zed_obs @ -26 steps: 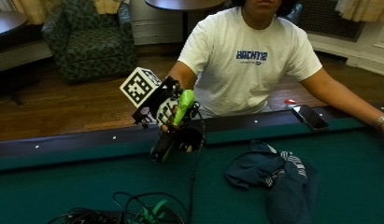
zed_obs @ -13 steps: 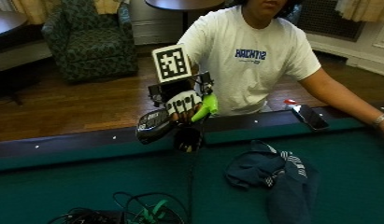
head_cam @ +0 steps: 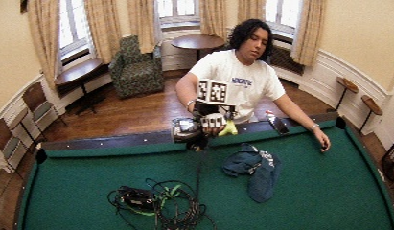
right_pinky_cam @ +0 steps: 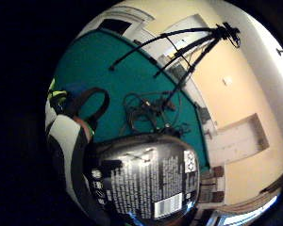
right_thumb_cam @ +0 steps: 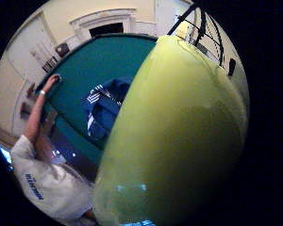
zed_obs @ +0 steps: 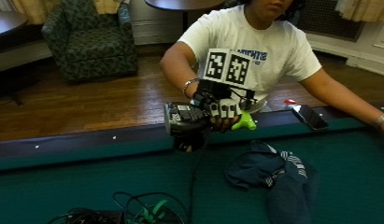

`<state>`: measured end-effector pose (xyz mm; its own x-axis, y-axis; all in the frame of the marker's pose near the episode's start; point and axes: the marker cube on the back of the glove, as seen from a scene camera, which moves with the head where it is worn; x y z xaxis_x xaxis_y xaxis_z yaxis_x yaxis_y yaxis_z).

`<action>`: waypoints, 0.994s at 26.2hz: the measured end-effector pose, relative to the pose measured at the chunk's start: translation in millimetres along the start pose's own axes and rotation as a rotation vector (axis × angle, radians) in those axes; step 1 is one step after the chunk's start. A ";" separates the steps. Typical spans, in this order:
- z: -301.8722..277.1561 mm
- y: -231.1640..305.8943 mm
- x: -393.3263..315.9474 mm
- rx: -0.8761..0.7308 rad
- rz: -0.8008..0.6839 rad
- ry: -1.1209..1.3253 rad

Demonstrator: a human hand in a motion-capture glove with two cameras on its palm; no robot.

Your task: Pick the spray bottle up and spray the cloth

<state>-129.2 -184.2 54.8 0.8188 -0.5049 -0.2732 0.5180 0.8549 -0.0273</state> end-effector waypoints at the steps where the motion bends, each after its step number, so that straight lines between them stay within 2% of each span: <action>1: 1.4 -4.6 -8.4 -0.012 -0.032 0.034; 6: 11.1 -21.5 -55.6 -0.059 -0.201 0.186; 14: 37.7 -30.8 -132.0 -0.140 -0.425 0.294; 21: 56.7 -28.9 -155.1 -0.185 -0.483 0.333; 26: 54.8 -32.6 -150.8 -0.181 -0.449 0.327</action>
<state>-256.0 -142.4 149.6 0.3954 -0.7839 -0.4787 0.7227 0.5872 -0.3647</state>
